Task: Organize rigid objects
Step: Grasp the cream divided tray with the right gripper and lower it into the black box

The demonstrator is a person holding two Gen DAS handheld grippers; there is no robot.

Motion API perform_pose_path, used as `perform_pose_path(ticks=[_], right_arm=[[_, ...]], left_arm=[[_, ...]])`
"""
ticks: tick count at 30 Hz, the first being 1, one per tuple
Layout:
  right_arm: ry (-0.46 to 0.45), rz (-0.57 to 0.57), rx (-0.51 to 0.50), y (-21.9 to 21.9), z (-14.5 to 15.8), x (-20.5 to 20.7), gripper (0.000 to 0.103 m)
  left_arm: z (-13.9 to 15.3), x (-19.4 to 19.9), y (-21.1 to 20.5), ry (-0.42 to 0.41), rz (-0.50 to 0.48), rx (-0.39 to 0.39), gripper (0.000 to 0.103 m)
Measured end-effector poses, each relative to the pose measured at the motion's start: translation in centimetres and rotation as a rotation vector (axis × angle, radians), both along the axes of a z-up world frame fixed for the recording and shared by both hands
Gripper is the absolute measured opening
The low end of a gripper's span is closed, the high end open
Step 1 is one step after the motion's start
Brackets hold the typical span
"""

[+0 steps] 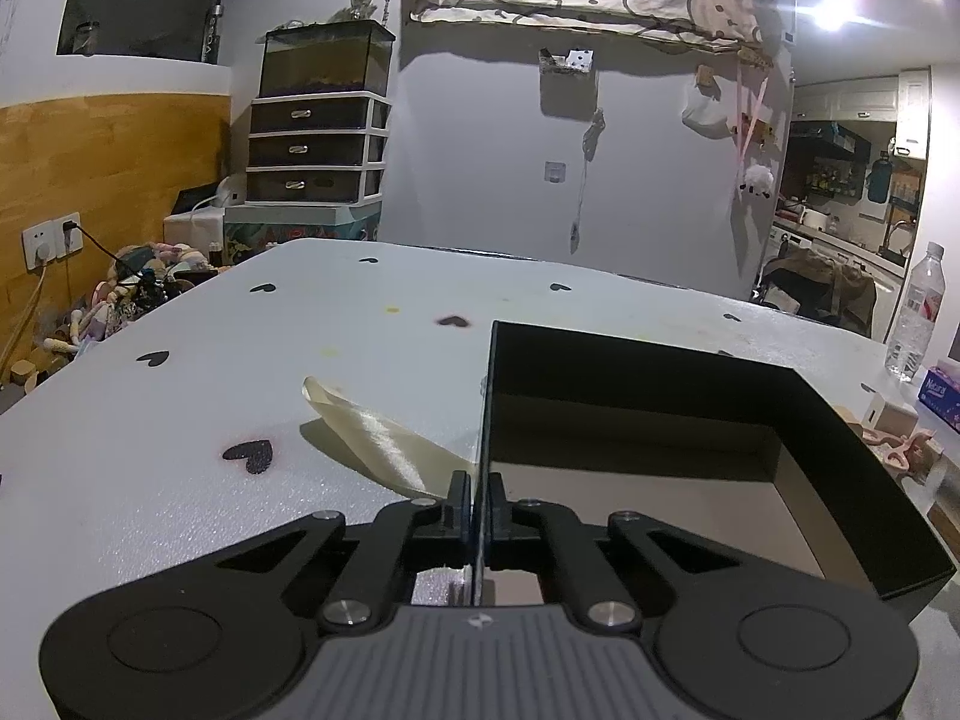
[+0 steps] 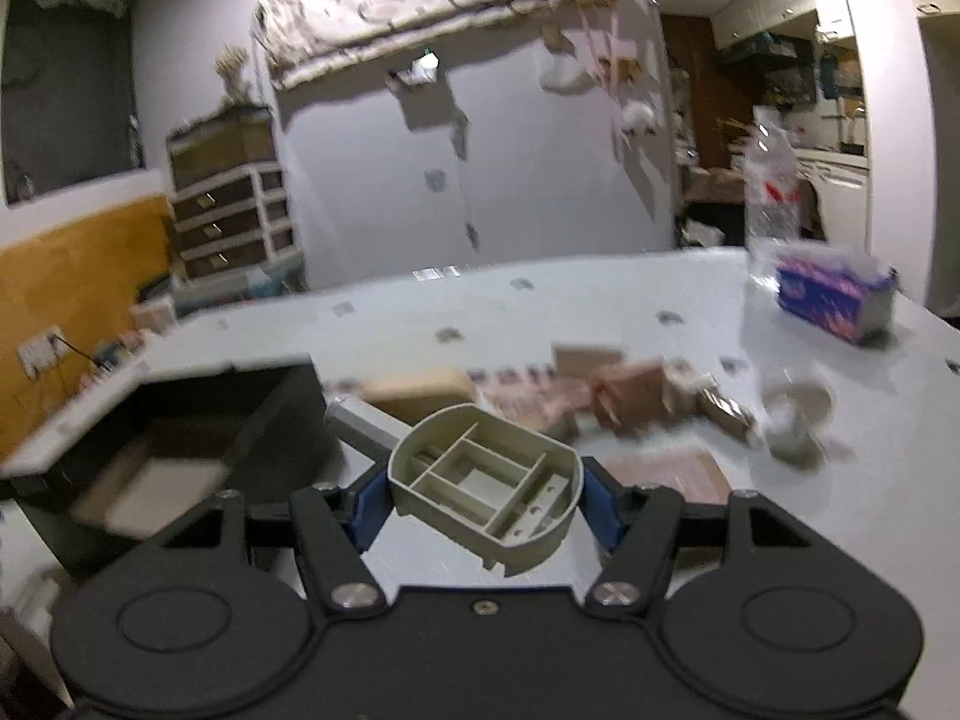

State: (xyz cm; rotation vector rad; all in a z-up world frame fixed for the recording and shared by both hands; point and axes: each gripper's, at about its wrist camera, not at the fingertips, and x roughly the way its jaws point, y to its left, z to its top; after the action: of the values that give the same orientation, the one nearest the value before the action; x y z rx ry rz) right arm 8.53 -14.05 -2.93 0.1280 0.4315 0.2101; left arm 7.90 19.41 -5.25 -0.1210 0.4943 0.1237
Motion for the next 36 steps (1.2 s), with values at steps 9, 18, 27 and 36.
perform_pose_path(ticks=[9, 18, 27, 36], right_arm=[[0.053, 0.263, 0.019, 6.7, 3.3, 4.8, 0.066], [0.155, 0.362, -0.118, 14.9, 3.3, 9.4, 0.066], [0.22, 0.291, -0.254, 16.7, 1.7, 11.3, 0.066], [0.211, 0.333, -0.22, 16.0, 1.7, 11.2, 0.076]], left_arm=[[-0.1, 0.1, -0.1, -0.005, -0.014, 0.014, 0.002], [-0.2, 0.3, 0.1, -0.008, -0.029, 0.006, 0.003], [-0.1, 0.6, 0.2, 0.015, -0.046, 0.024, 0.003], [-0.1, 1.2, 0.4, 0.027, -0.048, 0.016, 0.003]])
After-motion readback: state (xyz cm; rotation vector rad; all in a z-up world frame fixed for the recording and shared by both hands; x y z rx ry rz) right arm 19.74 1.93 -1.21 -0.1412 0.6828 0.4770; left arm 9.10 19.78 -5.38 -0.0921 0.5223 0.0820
